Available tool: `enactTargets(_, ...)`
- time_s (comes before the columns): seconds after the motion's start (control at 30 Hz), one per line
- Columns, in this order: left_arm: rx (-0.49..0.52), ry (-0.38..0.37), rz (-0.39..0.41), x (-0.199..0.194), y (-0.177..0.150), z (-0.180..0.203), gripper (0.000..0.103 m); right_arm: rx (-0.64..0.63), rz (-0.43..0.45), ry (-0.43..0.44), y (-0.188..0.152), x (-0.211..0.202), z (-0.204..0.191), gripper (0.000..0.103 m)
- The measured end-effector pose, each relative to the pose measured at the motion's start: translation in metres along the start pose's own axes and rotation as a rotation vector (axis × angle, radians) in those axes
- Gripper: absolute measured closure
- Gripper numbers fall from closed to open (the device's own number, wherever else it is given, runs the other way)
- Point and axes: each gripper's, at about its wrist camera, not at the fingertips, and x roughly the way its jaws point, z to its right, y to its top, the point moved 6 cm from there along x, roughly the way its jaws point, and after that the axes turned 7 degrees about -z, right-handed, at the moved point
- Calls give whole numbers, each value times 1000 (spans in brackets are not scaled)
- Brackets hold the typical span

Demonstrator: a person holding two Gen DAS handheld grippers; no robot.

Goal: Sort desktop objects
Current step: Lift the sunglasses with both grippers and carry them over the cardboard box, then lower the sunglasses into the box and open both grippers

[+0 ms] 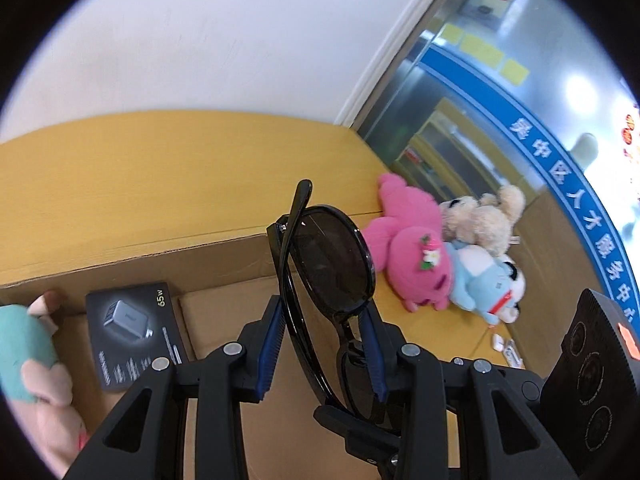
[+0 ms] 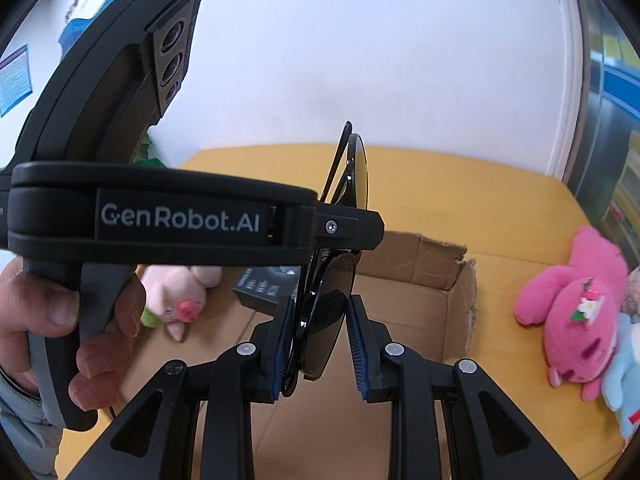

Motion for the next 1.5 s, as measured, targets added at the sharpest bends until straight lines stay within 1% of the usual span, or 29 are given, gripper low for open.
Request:
enactTargets(0.07,-18,8,-37,24,2,-12,67,30,-41,16,2,26,12,78)
enactTargets(0.23,-76,-20,-107,68,0,-37,67,70,-150,15,-3,80,36,78)
enactTargets(0.33,-111,-41,-144,91,-4,-48,67,101,-197,21,-10,101,49,78)
enactTargets(0.47,-142,-50,-198,121,-12,-58,67,151,-257,22,-24,126,64,78)
enactTargets(0.6,-154,-52,-233,139,-15,-59,67,194,-300,16,-33,141,74,79)
enactTargets(0.73,-189,-54,-265,150,-18,-64,67,201,-333,-14,-38,150,78,79)
enactTargets(0.8,-189,-56,-272,152,-18,-63,67,204,-350,-25,-40,155,79,80)
enactTargets(0.97,-203,-38,-282,146,-17,-63,66,221,-345,-42,-41,158,81,80)
enactTargets(1.07,-178,-8,-272,137,-14,-59,66,215,-337,-57,-43,157,82,77)
enactTargets(1.13,-162,50,-288,129,-17,-58,65,207,-332,-57,-41,159,82,77)
enactTargets(1.17,-150,62,-277,124,-18,-56,65,196,-334,-72,-40,158,81,74)
enactTargets(1.2,-147,71,-282,120,-21,-56,63,194,-323,-101,-39,155,82,65)
enactTargets(1.23,-148,87,-290,117,-25,-57,63,197,-310,-113,-40,154,81,62)
enactTargets(1.27,-153,84,-274,109,-29,-56,63,200,-317,-114,-42,154,80,61)
enactTargets(1.3,-150,71,-266,104,-31,-55,63,204,-323,-112,-45,152,77,58)
enactTargets(1.33,-141,77,-260,98,-34,-54,63,215,-307,-91,-47,148,73,53)
enactTargets(1.37,-139,110,-238,89,-37,-54,63,211,-307,-78,-48,145,70,47)
enactTargets(1.4,-128,129,-226,81,-38,-52,63,198,-310,-85,-49,141,65,46)
enactTargets(1.43,-105,137,-207,70,-40,-46,63,174,-289,-100,-46,130,59,43)
enactTargets(1.5,-81,147,-150,44,-41,-34,63,133,-244,-111,-41,111,47,24)
